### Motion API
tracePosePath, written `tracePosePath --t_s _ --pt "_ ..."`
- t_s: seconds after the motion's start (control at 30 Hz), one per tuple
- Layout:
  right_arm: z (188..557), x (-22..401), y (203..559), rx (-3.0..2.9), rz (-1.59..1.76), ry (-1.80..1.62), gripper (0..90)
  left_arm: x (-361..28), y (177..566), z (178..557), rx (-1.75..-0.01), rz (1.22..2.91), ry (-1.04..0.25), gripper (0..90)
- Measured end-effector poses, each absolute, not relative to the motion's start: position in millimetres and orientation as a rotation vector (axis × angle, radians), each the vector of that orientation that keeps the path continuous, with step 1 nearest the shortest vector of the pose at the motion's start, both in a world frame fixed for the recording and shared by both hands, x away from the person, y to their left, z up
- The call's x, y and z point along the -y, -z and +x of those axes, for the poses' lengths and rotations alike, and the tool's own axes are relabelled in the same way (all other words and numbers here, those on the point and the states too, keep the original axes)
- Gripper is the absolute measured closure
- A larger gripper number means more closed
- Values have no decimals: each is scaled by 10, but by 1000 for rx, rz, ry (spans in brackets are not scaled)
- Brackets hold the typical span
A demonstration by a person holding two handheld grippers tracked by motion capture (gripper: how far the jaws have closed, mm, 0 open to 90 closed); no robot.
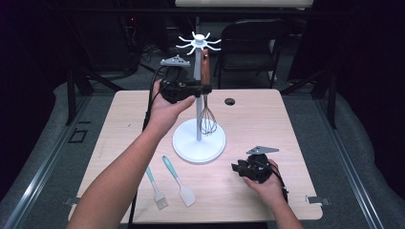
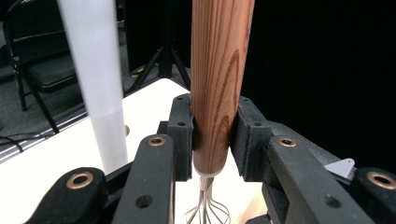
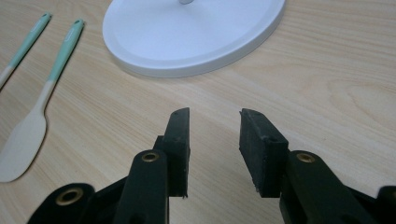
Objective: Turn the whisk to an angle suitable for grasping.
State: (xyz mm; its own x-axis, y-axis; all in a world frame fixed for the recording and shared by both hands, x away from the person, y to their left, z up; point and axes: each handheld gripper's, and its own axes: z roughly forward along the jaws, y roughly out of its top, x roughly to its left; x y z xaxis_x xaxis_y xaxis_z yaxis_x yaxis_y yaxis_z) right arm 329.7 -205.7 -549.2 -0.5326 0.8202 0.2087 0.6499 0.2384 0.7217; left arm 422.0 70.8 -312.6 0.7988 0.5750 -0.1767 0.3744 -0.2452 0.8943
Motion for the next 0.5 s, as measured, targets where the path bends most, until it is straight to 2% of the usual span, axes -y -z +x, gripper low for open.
tracePosePath --t_s 0.5 --pt "3294 2041 5497 -2294 1391 -1168 634 -818 3166 4232 -727 1853 -238 714"
